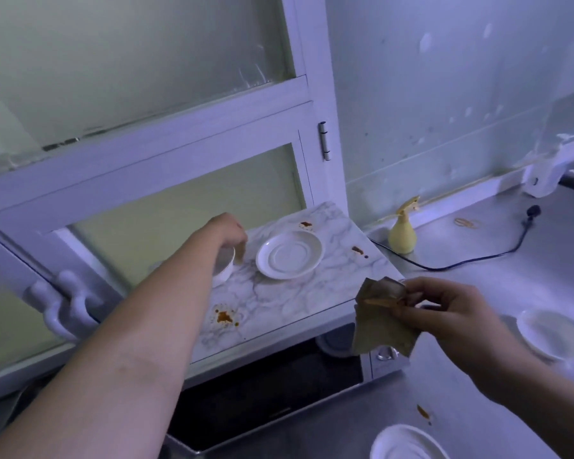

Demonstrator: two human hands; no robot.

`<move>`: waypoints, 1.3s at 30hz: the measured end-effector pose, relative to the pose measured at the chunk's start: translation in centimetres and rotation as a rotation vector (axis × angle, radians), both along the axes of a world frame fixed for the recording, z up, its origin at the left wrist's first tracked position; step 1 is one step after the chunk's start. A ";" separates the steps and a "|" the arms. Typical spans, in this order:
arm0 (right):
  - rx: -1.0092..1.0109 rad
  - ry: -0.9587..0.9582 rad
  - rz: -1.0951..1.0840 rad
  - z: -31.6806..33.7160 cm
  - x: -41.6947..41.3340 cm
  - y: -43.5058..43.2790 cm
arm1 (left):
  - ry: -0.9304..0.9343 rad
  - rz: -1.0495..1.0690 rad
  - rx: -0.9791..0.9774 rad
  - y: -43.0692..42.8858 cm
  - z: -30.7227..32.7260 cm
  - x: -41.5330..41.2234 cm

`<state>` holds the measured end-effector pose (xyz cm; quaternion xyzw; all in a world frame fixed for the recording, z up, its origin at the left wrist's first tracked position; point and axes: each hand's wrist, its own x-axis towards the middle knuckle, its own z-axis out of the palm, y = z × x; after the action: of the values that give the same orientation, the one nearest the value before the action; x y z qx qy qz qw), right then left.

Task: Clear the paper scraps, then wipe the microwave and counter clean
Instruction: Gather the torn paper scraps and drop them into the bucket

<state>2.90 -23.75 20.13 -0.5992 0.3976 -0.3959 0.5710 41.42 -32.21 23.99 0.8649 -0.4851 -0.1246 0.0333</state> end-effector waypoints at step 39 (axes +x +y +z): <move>0.449 -0.255 0.463 -7.2 -6.2 12.5 | 0.485 -0.177 -0.467 30.5 -5.8 -27.3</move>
<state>-3.26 -11.27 12.97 -0.4785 0.2537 -0.2301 0.8085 14.14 -1.68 18.17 0.7337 -0.5515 -0.2146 0.3339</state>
